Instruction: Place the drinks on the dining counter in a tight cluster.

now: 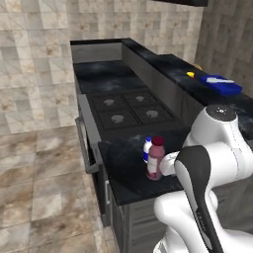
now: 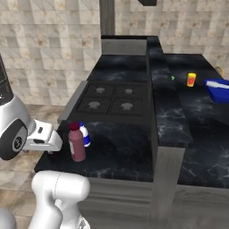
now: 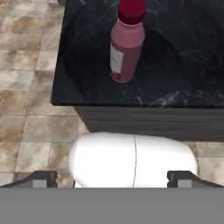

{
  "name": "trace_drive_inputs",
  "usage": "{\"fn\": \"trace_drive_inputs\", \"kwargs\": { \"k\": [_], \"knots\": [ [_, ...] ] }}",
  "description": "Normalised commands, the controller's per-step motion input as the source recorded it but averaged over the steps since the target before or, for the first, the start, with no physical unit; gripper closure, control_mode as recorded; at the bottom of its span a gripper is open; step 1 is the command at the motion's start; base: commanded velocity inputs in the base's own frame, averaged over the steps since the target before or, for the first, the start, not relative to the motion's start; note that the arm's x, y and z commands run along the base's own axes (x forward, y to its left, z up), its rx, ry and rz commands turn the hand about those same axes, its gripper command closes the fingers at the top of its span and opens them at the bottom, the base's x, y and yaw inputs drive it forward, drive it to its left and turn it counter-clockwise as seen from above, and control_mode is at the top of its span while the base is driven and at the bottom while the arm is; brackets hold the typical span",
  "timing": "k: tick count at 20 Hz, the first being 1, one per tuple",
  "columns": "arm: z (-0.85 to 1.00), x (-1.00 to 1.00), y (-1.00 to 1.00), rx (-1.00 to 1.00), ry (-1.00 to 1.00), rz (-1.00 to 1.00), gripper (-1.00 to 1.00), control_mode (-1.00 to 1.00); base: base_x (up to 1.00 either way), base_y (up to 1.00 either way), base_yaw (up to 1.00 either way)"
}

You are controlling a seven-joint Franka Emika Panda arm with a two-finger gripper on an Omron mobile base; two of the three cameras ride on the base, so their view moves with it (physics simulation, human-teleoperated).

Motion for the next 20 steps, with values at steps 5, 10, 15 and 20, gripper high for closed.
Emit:
{"fn": "trace_drive_inputs", "kwargs": {
  "k": [5,10,15,20],
  "knots": [
    [0.0,0.0,0.0,0.0,0.0,0.0,-1.0,1.0,0.16,0.31,0.03],
    [0.0,0.0,0.0,0.0,0.0,0.0,-1.0,1.0,0.0,0.0,0.0],
    [0.0,0.0,0.0,0.0,0.0,0.0,-1.0,1.0,0.0,0.01,0.0],
    [0.0,0.0,0.0,0.0,0.0,0.0,-1.0,-1.0,0.0,0.0,0.0]
  ]
}}
